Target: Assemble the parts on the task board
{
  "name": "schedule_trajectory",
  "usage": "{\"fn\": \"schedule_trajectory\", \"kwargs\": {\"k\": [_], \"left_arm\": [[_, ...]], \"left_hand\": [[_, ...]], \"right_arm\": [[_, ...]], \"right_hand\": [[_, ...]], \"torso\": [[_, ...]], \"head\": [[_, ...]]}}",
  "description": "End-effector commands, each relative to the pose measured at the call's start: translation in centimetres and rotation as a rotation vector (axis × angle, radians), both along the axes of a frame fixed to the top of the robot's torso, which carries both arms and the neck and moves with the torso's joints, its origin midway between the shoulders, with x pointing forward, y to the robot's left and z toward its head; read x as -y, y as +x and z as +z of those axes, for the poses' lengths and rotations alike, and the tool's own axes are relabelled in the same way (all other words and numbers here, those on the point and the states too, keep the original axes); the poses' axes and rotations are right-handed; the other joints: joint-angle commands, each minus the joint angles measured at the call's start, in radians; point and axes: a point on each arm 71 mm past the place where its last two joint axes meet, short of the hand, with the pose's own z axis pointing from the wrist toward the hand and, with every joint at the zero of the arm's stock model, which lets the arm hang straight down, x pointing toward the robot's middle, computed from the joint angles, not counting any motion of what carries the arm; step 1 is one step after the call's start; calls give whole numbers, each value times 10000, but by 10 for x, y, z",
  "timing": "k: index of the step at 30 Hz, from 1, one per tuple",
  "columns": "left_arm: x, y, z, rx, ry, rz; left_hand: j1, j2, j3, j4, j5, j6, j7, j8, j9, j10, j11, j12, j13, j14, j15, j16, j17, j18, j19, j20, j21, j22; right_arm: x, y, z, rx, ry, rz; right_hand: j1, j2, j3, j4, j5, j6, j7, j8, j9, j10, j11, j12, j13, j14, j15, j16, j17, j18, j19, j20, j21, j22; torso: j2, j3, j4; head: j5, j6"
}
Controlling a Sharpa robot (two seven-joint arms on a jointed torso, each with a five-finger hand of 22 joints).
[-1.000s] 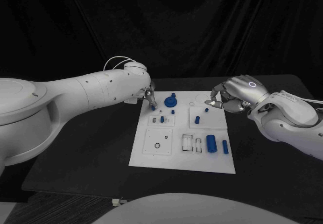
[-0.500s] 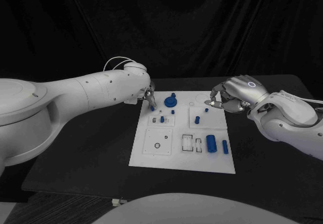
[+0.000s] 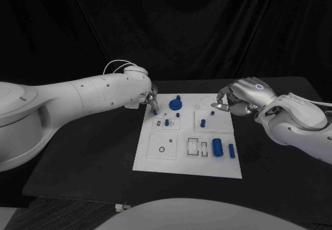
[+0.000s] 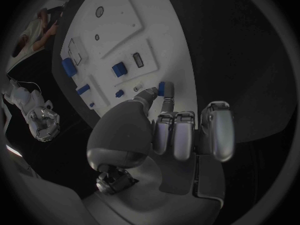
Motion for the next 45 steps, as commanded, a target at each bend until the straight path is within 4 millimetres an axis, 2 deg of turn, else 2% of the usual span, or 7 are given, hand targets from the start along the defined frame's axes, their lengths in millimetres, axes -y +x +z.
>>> {"fn": "schedule_trajectory", "kwargs": {"k": [1, 9, 13, 22, 30, 32, 45], "left_arm": [[-3, 0, 11, 260, -695, 668], [-13, -9, 27, 94, -1280, 1130], [-18, -17, 30, 26, -1408, 1106], [-28, -31, 31, -75, -1444, 1186], [-32, -36, 31, -75, -1446, 1257], [-31, -37, 31, -58, -1477, 1239], [-20, -42, 29, 283, -1824, 1211]], "left_hand": [[141, -232, 1301, -309, 306, 277, -213, -72, 269, 990, -106, 216, 2682, 1179, -127, 178, 2780, 33, 112, -62, -149, 2124], [-54, -290, 1438, -321, 347, 241, -202, -98, 325, 990, -101, 216, 2682, 1179, -130, 178, 2780, 63, 65, -68, -300, 2082], [-118, -295, 1459, -307, 330, 252, -205, -95, 342, 990, -101, 216, 2682, 1179, -130, 178, 2780, 62, 67, -68, -296, 2083], [-263, -291, 1506, -265, 303, 300, -220, -74, 386, 990, -111, 216, 2682, 1179, -136, 178, 2780, 66, 62, -71, -320, 2077], [-320, -293, 1521, -247, 285, 291, -220, -82, 396, 990, -112, 216, 2682, 1179, -138, 178, 2780, 69, 57, -73, -337, 2072], [-349, -287, 1528, -233, 278, 297, -221, -79, 403, 990, -113, 216, 2682, 1179, -138, 178, 2780, 67, 61, -73, -327, 2075], [-380, -271, 1551, -222, 280, 300, -226, -80, 414, 990, -117, 216, 2682, 1179, -140, 178, 2780, 73, 51, -75, -357, 2067]], "right_arm": [[2, 1, -1, -56, -27, -204], [2, 0, -2, -85, -37, -191], [2, 0, -2, -103, -48, -198], [2, 0, -3, -146, -72, -227], [1, -1, -7, -251, -87, -226], [1, -2, -8, -274, -93, -229], [1, -3, -11, -314, -60, -216]], "right_hand": [[169, 111, 268, -53, 247, -64, 0, 36, 149, 1141, -13, 166, 2639, 1000, -26, 89, 2532, -206, 663, -46, -145, 2516], [190, 116, 284, -55, 249, -59, 1, 28, 152, 1141, -12, 166, 2639, 997, -25, 85, 2520, -199, 648, -45, -171, 2507], [190, 116, 284, -55, 249, -59, 1, 28, 152, 1141, -12, 166, 2639, 997, -25, 85, 2520, -199, 648, -45, -171, 2507], [190, 116, 284, -55, 249, -59, 1, 28, 152, 1141, -12, 166, 2639, 997, -25, 85, 2520, -199, 648, -45, -171, 2507], [204, 118, 295, -55, 249, -58, 3, 19, 154, 1141, -11, 166, 2639, 994, -24, 79, 2506, -192, 634, -44, -195, 2498], [204, 118, 295, -55, 249, -58, 3, 19, 154, 1141, -11, 166, 2639, 994, -24, 79, 2506, -192, 634, -44, -195, 2498], [209, 117, 300, -52, 248, -57, 5, 14, 155, 1141, -10, 166, 2639, 992, -24, 75, 2496, -192, 633, -43, -198, 2497]], "torso": [[-9, 2, 12], [-31, 9, 6], [-41, 23, 8], [-64, 53, -18], [-45, 25, 15], [-35, 20, 2], [-38, 26, -9]], "head": [[26, -1], [60, -1], [26, -1], [92, -1], [91, -1], [115, -1], [141, -1]]}}
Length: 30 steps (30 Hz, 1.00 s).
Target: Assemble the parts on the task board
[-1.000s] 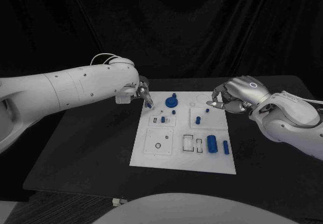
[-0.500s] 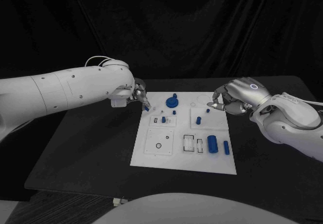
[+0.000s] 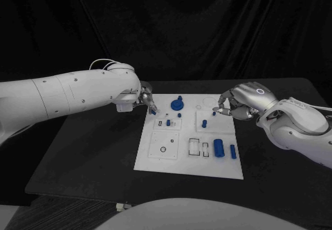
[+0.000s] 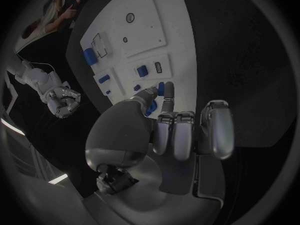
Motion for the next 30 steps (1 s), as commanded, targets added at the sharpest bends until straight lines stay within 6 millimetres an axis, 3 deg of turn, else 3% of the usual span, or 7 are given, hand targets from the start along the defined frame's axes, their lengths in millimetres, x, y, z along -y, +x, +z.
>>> {"fn": "schedule_trajectory", "kwargs": {"k": [1, 30], "left_arm": [[3, -1, -1, 259, -243, 182], [8, -13, -26, -116, -421, 80]], "left_hand": [[-136, -11, 829, -161, 295, 293, -226, -85, 326, 990, -119, 216, 2682, 1179, -141, 178, 2780, 74, 135, 9, -165, 2066], [-221, 84, 932, -125, 256, 263, -212, -104, 360, 990, -112, 216, 2682, 1179, -143, 178, 2780, 97, 95, 6, -290, 2032]], "right_arm": [[1, 0, -1, -13, 27, -175], [-2, -1, -3, -60, 42, -114]], "right_hand": [[208, 116, 299, -52, 248, -57, 5, 14, 151, 1140, -10, 166, 2639, 992, -24, 75, 2496, -192, 633, -43, -119, 2497], [215, 110, 307, -45, 244, -54, 12, -4, 152, 1140, -6, 166, 2639, 990, -22, 71, 2486, -189, 627, -42, -129, 2493]], "torso": [[-9, 4, -10], [-7, -2, -5]], "head": [[38, -2], [98, -2]]}}
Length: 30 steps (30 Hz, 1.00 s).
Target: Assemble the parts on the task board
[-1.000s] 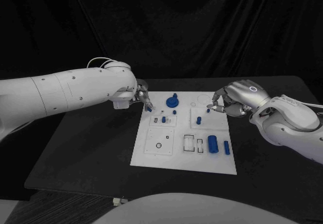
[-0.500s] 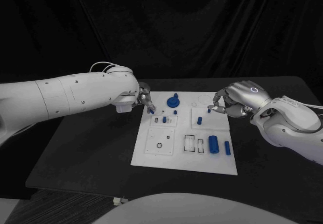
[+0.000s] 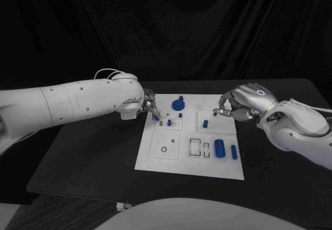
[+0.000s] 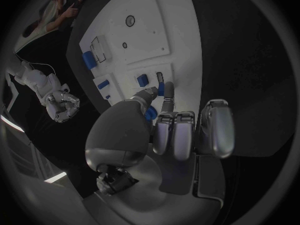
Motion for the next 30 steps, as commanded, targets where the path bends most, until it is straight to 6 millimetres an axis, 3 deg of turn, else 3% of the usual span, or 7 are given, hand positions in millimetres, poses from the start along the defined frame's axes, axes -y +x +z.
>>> {"fn": "schedule_trajectory", "kwargs": {"k": [1, 30], "left_arm": [[2, -1, -2, 14, -165, -45], [14, -2, -9, -312, -85, -365]], "left_hand": [[-171, 29, 887, -170, 255, 255, -209, -108, 312, 990, -111, 216, 2682, 1178, -142, 178, 2781, 101, 87, 6, -120, 2026], [-232, 85, 938, -138, 260, 238, -201, -118, 333, 990, -105, 216, 2682, 1178, -138, 178, 2781, 109, 73, 8, -168, 2013]], "right_arm": [[0, 0, -1, -13, 24, -158], [-1, 1, -3, -121, -51, -170]], "right_hand": [[215, 109, 307, -45, 244, -54, 11, -4, 150, 1140, -7, 166, 2639, 990, -22, 71, 2486, -190, 627, -42, -129, 2493], [228, 106, 318, -45, 244, -50, 13, -19, 150, 1140, -5, 166, 2639, 994, -21, 80, 2508, -191, 630, -41, -124, 2495]], "torso": [[3, 2, -2], [5, 0, -7]], "head": [[8, -2], [83, -2]]}}
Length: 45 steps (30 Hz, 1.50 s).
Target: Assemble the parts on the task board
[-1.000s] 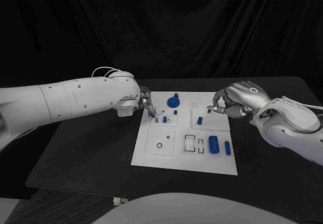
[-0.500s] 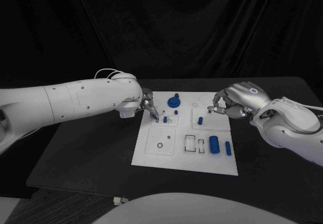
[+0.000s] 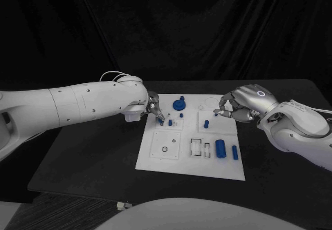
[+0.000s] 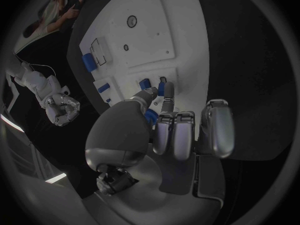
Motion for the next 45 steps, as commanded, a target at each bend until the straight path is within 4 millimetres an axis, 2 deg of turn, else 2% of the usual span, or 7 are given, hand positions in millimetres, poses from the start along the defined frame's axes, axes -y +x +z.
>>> {"fn": "schedule_trajectory", "kwargs": {"k": [1, 26, 45], "left_arm": [[3, -1, -2, -178, -52, -199], [1, -1, -6, -313, 24, -174], [2, -3, -13, -499, 50, -230]], "left_hand": [[-150, 2, 946, -133, 256, 229, -198, -123, 322, 990, -103, 216, 2682, 1178, -137, 178, 2781, 109, 72, 8, -171, 2012], [-173, 24, 972, -124, 247, 195, -188, -140, 330, 990, -97, 216, 2682, 1178, -134, 178, 2781, 114, 63, 10, -201, 2004], [-234, 30, 980, -103, 155, 160, -176, -156, 348, 990, -83, 216, 2682, 1178, -125, 178, 2781, 119, 52, 16, -239, 1994]], "right_arm": [[0, 0, -1, -51, -15, -178], [0, 0, -2, -83, -26, -168], [-1, 0, -3, -107, -42, -155]], "right_hand": [[227, 106, 318, -46, 244, -50, 13, -18, 150, 1126, -19, 166, 2639, 995, -21, 79, 2508, -190, 631, -41, -124, 2495], [244, 106, 334, -46, 247, -40, 16, -37, 151, 1126, -18, 166, 2639, 995, -19, 79, 2508, -191, 632, -40, -123, 2496], [248, 105, 337, -47, 248, -37, 16, -40, 152, 1126, -18, 166, 2639, 994, -19, 78, 2504, -190, 630, -39, -126, 2495]], "torso": [[-1, 2, -1], [-3, 2, 3], [2, -11, -1]], "head": [[-5, -2], [-39, -2], [-25, -2]]}}
